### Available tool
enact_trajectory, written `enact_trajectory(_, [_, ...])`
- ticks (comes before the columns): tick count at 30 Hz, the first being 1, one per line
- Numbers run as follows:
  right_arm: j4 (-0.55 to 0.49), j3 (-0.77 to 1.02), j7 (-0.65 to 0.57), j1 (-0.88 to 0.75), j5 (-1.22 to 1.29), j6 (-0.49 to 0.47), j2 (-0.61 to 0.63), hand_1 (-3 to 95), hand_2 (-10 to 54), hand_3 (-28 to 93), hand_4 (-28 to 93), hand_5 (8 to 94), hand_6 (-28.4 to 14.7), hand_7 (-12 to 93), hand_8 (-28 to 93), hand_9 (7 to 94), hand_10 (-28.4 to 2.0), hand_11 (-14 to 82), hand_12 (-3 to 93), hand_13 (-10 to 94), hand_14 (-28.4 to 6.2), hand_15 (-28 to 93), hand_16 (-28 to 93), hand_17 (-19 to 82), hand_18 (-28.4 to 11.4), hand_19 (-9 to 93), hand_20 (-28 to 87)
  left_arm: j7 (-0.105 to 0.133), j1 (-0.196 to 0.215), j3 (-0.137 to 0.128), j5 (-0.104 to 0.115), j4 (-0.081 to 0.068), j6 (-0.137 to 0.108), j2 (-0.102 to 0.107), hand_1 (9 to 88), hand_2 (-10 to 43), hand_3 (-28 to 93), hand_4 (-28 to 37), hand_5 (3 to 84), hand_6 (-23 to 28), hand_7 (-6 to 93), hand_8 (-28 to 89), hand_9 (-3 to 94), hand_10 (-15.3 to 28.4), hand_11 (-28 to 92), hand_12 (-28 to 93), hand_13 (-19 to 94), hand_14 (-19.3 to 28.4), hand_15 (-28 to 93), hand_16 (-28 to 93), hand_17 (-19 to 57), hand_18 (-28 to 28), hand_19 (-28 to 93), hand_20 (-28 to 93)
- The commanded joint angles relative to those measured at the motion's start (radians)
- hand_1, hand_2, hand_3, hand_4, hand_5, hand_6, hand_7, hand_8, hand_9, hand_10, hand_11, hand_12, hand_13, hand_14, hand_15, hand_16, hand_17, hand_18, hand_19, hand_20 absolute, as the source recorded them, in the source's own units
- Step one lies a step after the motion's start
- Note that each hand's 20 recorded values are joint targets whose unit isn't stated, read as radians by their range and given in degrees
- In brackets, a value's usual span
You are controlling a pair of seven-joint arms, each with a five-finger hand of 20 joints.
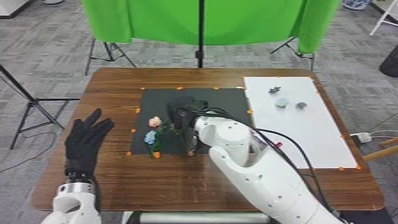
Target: Arrange flowers
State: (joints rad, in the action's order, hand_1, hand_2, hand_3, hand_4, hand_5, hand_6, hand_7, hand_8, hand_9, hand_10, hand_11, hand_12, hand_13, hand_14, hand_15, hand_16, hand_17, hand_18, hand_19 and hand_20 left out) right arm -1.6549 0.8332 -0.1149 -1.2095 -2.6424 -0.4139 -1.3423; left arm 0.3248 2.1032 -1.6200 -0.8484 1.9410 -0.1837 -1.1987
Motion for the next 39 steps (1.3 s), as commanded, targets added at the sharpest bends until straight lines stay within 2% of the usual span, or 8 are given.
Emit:
enact_trajectory(1, [0.001, 0.01, 0.009, 0.0, -0.031, -0.017, 0.012, 61.5, -9.5, 51, -12, 75.3, 2.8, 14, 8, 89.0, -8.7, 32.2, 34.8, 93, -0.4, 59, 35, 67, -9.5, 93, 58, 0.002, 0.015, -0.004, -0.008, -0.005, 0.015, -0.006, 14.4, 5.1, 65, -28.3, 43.5, 3.9, 6.0, -5, 47.0, 13.8, 15, 13, 38, 16.4, 11, 3, 8.4, 10.7, 4, 21])
enact_trajectory(13, [0.004, 0.019, 0.015, -0.004, -0.035, -0.035, 0.013, 59.9, -9.5, 50, -12, 71.8, 2.9, 14, 7, 88.7, -8.7, 32.7, 35.0, 93, -0.4, 59, 35, 66, -9.7, 93, 59, 0.004, 0.013, -0.007, -0.012, -0.007, 0.025, -0.008, 15.6, 2.4, 66, -28.3, 43.0, 3.5, 6.0, -5, 46.9, 13.7, 15, 13, 37, 16.4, 11, 3, 7.7, 11.4, 4, 21])
enact_trajectory(20, [0.004, 0.029, 0.023, 0.0, -0.032, -0.058, 0.01, 56.4, -9.5, 53, -13, 69.8, 3.1, 14, 5, 88.3, -8.8, 34.1, 33.9, 93, -0.5, 59, 34, 66, -9.7, 93, 58, -0.003, 0.01, -0.009, -0.015, -0.008, 0.027, -0.008, 16.0, 2.0, 66, -28.3, 42.8, 3.4, 6.0, -5, 46.8, 13.6, 15, 13, 37, 16.3, 11, 3, 7.0, 11.8, 4, 21])
enact_trajectory(26, [0.003, 0.03, 0.032, -0.001, -0.039, -0.055, 0.012, 52.9, -9.5, 58, -15, 67.6, 3.2, 14, 2, 87.9, -9.0, 35.6, 32.2, 93, -0.5, 60, 34, 66, -9.6, 93, 58, -0.003, 0.01, -0.01, -0.016, -0.007, 0.027, -0.009, 16.2, 1.7, 66, -28.3, 42.5, 3.3, 5.9, -5, 46.5, 13.5, 15, 13, 37, 16.4, 12, 4, 5.5, 13.0, 5, 21])
enact_trajectory(30, [0.004, 0.031, 0.034, -0.001, -0.044, -0.055, 0.012, 49.8, -9.5, 62, -16, 65.0, 3.4, 14, -9, 87.6, -9.2, 36.7, 30.6, 93, -0.6, 60, 34, 66, -9.6, 93, 58, -0.004, 0.01, -0.01, -0.016, -0.007, 0.027, -0.009, 16.2, 1.5, 66, -28.3, 42.4, 3.2, 5.9, -5, 46.3, 13.5, 15, 13, 37, 16.3, 12, 4, 5.2, 13.2, 6, 21])
enact_trajectory(39, [-0.007, 0.027, 0.033, -0.004, -0.044, -0.074, 0.021, 47.9, -9.5, 63, -16, 61.6, 2.7, 13, -9, 86.8, -9.3, 38.8, 28.4, 92, -0.7, 60, 34, 66, -9.8, 93, 58, 0.001, 0.022, -0.015, -0.015, -0.001, 0.027, -0.011, 16.3, 1.2, 67, -28.3, 42.4, 3.2, 6.0, -5, 46.3, 13.6, 15, 13, 37, 16.4, 12, 5, 5.0, 13.3, 6, 21])
